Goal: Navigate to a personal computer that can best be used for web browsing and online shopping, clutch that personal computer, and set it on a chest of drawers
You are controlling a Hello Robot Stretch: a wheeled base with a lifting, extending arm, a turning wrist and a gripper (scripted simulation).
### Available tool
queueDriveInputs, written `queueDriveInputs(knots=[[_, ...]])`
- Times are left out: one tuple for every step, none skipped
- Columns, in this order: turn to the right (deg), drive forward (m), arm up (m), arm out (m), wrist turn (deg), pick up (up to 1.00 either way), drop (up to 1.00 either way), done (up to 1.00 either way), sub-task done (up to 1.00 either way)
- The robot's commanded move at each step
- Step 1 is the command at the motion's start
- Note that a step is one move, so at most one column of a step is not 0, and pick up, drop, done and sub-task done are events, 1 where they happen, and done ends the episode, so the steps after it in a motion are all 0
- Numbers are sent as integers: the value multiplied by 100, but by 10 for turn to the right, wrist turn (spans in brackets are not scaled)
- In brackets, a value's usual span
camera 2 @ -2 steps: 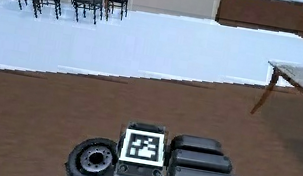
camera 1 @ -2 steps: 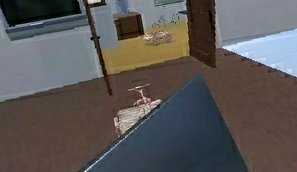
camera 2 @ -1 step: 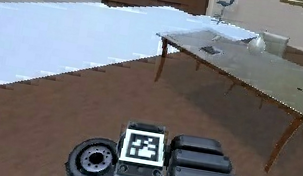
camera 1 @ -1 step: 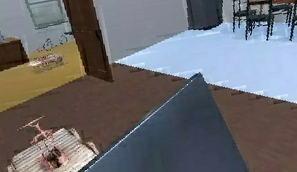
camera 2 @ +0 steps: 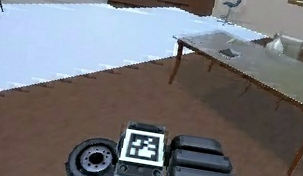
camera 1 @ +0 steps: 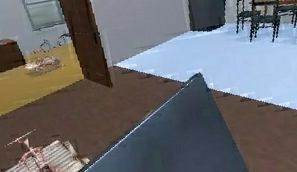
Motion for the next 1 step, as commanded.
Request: queueDriveInputs(knots=[[60,0,0,0,0,0,0,0,0]])
